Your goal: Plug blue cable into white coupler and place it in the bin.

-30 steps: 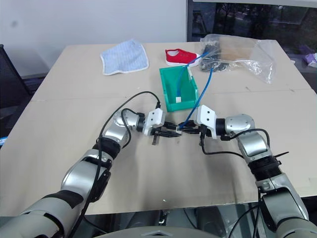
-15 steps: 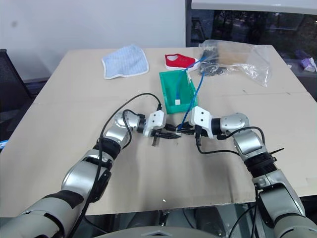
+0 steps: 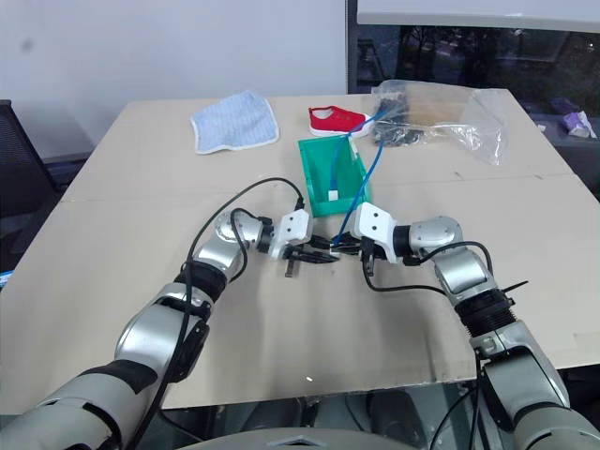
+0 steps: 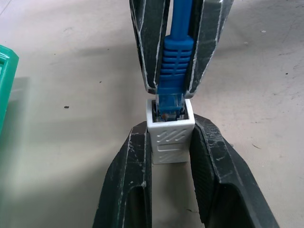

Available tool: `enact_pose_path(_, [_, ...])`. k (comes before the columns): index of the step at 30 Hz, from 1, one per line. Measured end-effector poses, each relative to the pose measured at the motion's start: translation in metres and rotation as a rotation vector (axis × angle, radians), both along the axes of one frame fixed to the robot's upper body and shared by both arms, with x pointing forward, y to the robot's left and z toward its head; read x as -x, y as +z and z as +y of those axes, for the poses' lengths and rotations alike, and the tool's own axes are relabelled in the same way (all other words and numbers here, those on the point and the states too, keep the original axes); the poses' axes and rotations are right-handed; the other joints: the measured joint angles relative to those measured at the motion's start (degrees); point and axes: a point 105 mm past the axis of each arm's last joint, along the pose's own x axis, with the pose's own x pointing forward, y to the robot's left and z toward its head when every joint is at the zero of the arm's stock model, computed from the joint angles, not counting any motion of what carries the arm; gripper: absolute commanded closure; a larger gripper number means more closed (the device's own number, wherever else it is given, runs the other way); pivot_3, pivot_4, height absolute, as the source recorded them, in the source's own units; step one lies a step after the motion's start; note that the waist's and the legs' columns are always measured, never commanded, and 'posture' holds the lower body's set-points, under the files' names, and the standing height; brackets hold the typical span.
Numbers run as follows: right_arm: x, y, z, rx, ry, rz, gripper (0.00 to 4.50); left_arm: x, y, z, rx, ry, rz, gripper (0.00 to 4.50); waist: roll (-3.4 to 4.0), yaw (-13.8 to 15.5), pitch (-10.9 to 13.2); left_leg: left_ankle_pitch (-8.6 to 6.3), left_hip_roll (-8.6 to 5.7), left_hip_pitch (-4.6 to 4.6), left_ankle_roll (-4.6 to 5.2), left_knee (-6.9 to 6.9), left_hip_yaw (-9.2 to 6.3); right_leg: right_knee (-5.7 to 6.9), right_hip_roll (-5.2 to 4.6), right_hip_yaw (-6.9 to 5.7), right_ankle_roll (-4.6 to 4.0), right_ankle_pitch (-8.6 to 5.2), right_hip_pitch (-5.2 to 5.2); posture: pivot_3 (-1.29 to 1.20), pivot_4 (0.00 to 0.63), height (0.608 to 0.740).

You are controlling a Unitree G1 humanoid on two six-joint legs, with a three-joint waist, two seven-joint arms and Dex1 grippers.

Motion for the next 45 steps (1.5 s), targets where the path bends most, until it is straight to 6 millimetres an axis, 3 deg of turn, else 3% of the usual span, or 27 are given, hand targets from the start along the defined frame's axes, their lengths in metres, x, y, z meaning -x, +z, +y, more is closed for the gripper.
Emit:
enact_pose_path(3, [0.001, -0.002, 0.0, -0.031, -0.02, 0.036, 4.5, 0.0, -0.002, 0.001, -0.003, 0.003, 0.005, 3.98, 0.0, -0.3, 0.0, -0.01, 0.02, 0.45, 0.0, -0.17, -0.02, -0.14, 0.0, 0.0, 0.0, -0.02, 0.45, 0.0, 0.15, 0.74])
enact_pose_path(10, [0.004, 0.004, -0.003, -0.21, -0.074, 0.189, 4.5, 0.001, 0.0, 0.003, 0.018, 0.003, 0.013, 3.98, 0.12, -0.5, 0.1, -0.01, 0.01, 0.18, 0.0, -0.21, -0.14, -0.35, -0.04, -0.08, 0.02, -0.04, 0.33, 0.0, 0.15, 0.74])
enact_pose_path(15, [0.005, 0.009, 0.0, -0.204, -0.048, 0.197, 4.5, 0.008, -0.008, 0.005, 0.042, 0.024, 0.095, 1.61, 0.16, -0.8, 0.2, -0.01, -0.01, -0.32, 0.0, -0.17, -0.13, -0.28, -0.05, -0.05, 0.03, -0.03, -0.21, 0.0, 0.15, 0.74])
enact_pose_path(19, [0.003, 0.014, -0.001, -0.195, -0.066, 0.237, 4.5, 0.012, -0.002, 0.01, 0.106, 0.081, 0.062, 0.04, 0.17, -0.9, 0.2, 0.0, 0.02, -0.9, -0.02, -0.1, -0.12, 0.02, -0.09, 0.05, 0.0, -0.01, -0.97, 0.0, 0.15, 0.74])
enact_pose_path(24, [0.003, 0.026, -0.008, -0.203, -0.094, 0.307, 4.5, 0.015, 0.025, 0.035, 0.209, 0.281, 0.004, 0.04, 0.3, -1.0, 0.4, 0.01, 0.02, -1.38, -0.03, -0.07, -0.09, 0.06, -0.33, 0.2, -0.01, 0.02, -1.43, 0.0, 0.15, 0.74])
enact_pose_path(28, [-0.015, 0.067, -0.011, -0.248, -0.12, 0.25, 4.5, 0.025, 0.064, 0.043, 0.331, 0.472, -0.035, 0.04, 0.33, -0.7, 0.6, 0.01, -0.01, -1.48, -0.03, -0.05, -0.13, 0.01, -0.4, 0.1, -0.01, 0.02, -1.51, 0.0, 0.15, 0.74])
enact_pose_path(32, [-0.05, 0.108, 0.001, -0.291, -0.147, 0.188, 4.5, 0.025, 0.11, 0.054, 0.46, 0.703, -0.092, 0.04, 0.35, -0.7, 0.7, 0.01, -0.02, -1.44, -0.04, -0.05, -0.12, 0.04, -0.29, 0.09, -0.04, 0.05, -1.5, 0.0, 0.15, 0.74])
enact_pose_path(34, [-0.061, 0.117, 0.002, -0.29, -0.166, 0.161, 4.5, 0.024, 0.118, 0.058, 0.465, 0.764, -0.109, 0.04, 0.35, -0.6, 0.7, 0.03, -0.02, -1.43, -0.07, -0.1, -0.13, 0.01, -0.15, 0.06, -0.05, 0.04, -1.49, 0.0, 0.15, 0.74])
enact_pose_path(37, [-0.083, 0.114, 0.009, -0.27, -0.219, 0.158, 4.5, 0.021, 0.116, 0.065, 0.447, 0.847, -0.099, 0.04, 0.36, -0.7, 0.8, 0.16, -0.03, -1.45, -0.3, -0.14, -0.02, -0.08, -0.16, 0.13, -0.05, 0.04, -1.5, 0.0, 0.15, 0.74])
enact_pose_path(40, [-0.099, 0.112, 0.016, -0.242, -0.265, 0.145, 3.48, 0.019, 0.113, 0.069, 0.44, 0.896, -0.092, 0.0, 0.35, -0.8, 0.9, 0.17, -0.04, -1.49, -0.32, -0.18, 0.03, -0.15, -0.18, 0.17, -0.05, 0.05, -1.54, 0.0, 0.15, 0.74])
enact_pose_path(45, [-0.123, 0.116, 0.021, -0.193, -0.402, 0.01, 0.94, 0.018, 0.11, 0.072, 0.43, 0.93, -0.09, 0.0, 0.38, -0.9, 0.9, 0.17, -0.02, -1.54, -0.34, -0.29, 0.04, -0.22, -0.18, 0.18, -0.06, 0.04, -1.64, 0.0, 0.15, 0.74])
